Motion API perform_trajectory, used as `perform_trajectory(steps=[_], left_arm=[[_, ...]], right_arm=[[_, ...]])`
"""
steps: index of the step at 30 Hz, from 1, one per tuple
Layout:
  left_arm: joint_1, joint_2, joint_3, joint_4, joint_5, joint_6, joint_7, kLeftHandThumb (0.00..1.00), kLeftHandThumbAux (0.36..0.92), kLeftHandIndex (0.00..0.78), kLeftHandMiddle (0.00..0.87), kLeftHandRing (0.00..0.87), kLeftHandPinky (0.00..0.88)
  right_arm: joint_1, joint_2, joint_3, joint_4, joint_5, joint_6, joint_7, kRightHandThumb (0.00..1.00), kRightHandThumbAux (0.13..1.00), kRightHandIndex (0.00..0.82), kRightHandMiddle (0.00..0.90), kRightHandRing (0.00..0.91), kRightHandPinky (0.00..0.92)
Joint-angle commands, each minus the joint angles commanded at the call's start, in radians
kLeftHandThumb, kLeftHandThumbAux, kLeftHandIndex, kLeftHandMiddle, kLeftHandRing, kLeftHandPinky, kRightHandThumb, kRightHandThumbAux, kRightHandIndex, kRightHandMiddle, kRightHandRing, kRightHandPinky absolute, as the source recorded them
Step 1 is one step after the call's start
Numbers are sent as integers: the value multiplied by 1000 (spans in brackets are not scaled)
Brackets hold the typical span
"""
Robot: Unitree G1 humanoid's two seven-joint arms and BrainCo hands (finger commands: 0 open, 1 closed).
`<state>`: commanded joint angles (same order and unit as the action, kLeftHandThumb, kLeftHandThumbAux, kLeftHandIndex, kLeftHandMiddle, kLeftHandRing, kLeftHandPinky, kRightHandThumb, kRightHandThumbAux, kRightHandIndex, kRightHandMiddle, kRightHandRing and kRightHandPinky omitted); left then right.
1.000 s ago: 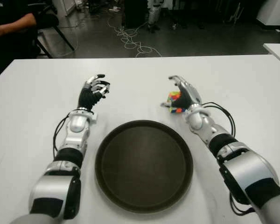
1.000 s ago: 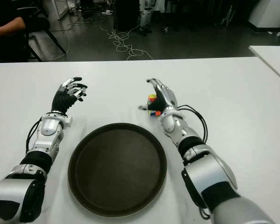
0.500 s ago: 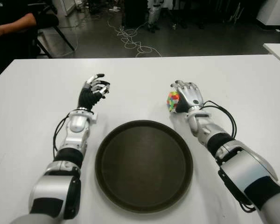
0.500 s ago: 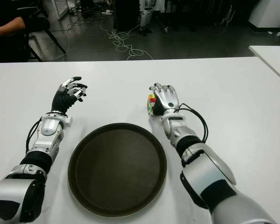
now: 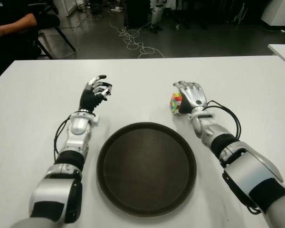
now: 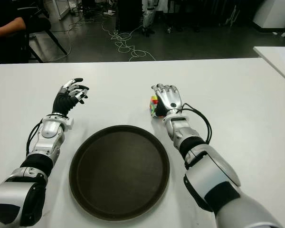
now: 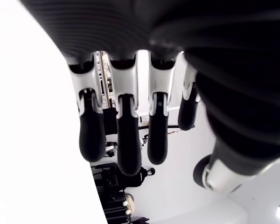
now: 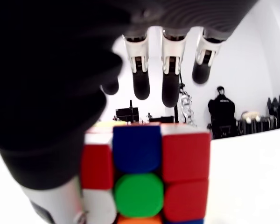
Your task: Pick up the Rubik's Cube and put it in the plate
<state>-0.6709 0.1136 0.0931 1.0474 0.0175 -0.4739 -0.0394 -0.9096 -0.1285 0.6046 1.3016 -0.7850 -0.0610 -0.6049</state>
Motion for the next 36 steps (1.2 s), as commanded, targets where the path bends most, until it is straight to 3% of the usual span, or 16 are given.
perform_trajectory(steps=[20, 24, 28, 36], left_arm=[[-3, 2, -3, 5, 9, -3, 8, 281, 681, 225, 402, 481, 544], [-5, 1, -3, 7, 9, -3, 10, 304, 672, 228, 401, 479, 551], [-5, 2, -3, 9, 8, -5, 7, 310, 671, 228, 399, 477, 551], [-4, 3, 2, 13, -3, -23, -19, 304, 673, 229, 401, 473, 530]], right_arm=[[-1, -8, 2, 5, 8, -29, 23, 0, 861, 215, 226, 200, 99], [6, -7, -7, 24, 23, -74, 72, 0, 855, 223, 254, 251, 238], [8, -9, -22, 27, 41, -118, 135, 0, 847, 226, 269, 274, 283], [5, -23, -16, 30, 35, -190, 239, 0, 836, 202, 227, 217, 185]])
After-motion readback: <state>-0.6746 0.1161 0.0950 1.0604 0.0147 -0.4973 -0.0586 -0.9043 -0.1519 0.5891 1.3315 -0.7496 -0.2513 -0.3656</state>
